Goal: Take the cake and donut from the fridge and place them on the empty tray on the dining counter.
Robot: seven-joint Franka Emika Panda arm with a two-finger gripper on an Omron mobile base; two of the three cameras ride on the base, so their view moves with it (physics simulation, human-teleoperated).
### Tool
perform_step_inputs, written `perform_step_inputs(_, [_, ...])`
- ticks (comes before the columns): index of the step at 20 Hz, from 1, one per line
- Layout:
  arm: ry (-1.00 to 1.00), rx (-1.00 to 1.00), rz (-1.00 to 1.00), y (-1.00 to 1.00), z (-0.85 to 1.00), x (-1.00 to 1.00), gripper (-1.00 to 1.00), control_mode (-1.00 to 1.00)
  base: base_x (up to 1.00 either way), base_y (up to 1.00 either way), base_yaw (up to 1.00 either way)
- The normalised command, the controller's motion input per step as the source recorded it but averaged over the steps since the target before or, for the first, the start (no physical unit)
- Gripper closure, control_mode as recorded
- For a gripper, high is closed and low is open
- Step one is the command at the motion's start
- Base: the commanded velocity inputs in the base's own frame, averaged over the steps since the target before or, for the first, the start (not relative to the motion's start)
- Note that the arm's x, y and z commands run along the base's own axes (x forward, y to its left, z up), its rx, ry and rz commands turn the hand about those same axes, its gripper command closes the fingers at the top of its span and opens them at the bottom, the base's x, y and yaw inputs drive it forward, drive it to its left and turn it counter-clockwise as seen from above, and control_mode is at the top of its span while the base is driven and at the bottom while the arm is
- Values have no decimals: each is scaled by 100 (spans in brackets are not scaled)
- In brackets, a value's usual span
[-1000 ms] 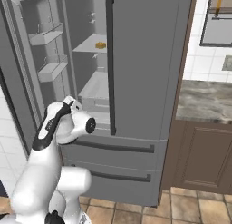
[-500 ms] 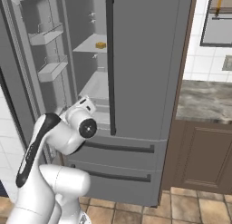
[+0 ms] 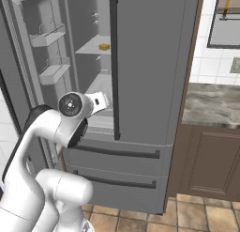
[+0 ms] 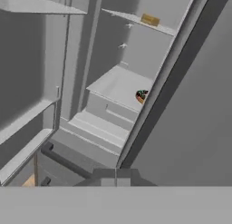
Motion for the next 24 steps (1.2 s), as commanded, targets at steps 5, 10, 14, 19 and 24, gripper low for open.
perform_step_inputs(5, [1,-4,-14,0,8,15,100,-100,0,0,0])
perform_step_inputs(10, [0,-1,-3,-12,-3,26,-100,-100,0,0,0])
perform_step_inputs(14, [-8,3,-23,-64,1,19,-100,-100,0,0,0])
perform_step_inputs(19, [0,12,-23,-29,11,42,-100,-100,0,0,0])
perform_step_inputs(24, [0,28,-4,0,7,50,-100,-100,0,0,0])
